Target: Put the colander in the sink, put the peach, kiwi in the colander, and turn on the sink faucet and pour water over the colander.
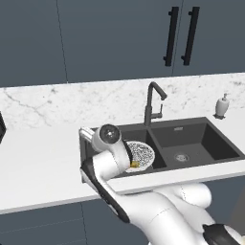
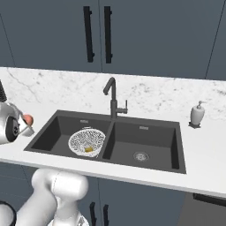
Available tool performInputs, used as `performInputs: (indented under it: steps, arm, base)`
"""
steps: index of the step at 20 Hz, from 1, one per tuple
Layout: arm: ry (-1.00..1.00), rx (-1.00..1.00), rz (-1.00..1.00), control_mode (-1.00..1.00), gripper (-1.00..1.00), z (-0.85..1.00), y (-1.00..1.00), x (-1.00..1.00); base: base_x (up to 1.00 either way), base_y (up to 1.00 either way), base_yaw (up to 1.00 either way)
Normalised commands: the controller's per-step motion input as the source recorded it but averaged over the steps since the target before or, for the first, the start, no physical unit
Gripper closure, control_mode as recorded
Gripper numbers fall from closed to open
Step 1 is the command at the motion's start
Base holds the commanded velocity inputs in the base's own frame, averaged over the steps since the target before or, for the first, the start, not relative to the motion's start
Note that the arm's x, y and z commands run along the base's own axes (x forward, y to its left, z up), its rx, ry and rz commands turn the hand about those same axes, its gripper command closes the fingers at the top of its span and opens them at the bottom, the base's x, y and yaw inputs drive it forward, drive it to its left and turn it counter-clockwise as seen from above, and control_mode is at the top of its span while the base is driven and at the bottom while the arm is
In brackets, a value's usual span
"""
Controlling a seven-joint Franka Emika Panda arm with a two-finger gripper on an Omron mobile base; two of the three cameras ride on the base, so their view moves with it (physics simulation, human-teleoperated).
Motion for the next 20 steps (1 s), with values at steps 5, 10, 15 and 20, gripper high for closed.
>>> performInputs:
  steps: [5,10,15,20]
  arm:
    - [0.33,0.14,-0.36,-1.0,1.0,0.73,-1.0,-0.01]
    - [0.34,0.02,-0.23,-1.0,1.0,0.17,-0.77,0.14]
    - [0.26,-0.09,-0.11,-1.0,1.0,-0.33,-0.11,0.57]
    - [0.22,-0.08,-0.02,-1.0,1.0,-0.62,-0.09,0.75]
  base:
    - [0.0,0.0,0.0]
    - [0.0,0.0,0.0]
    - [0.0,0.0,0.0]
    - [0.0,0.0,0.0]
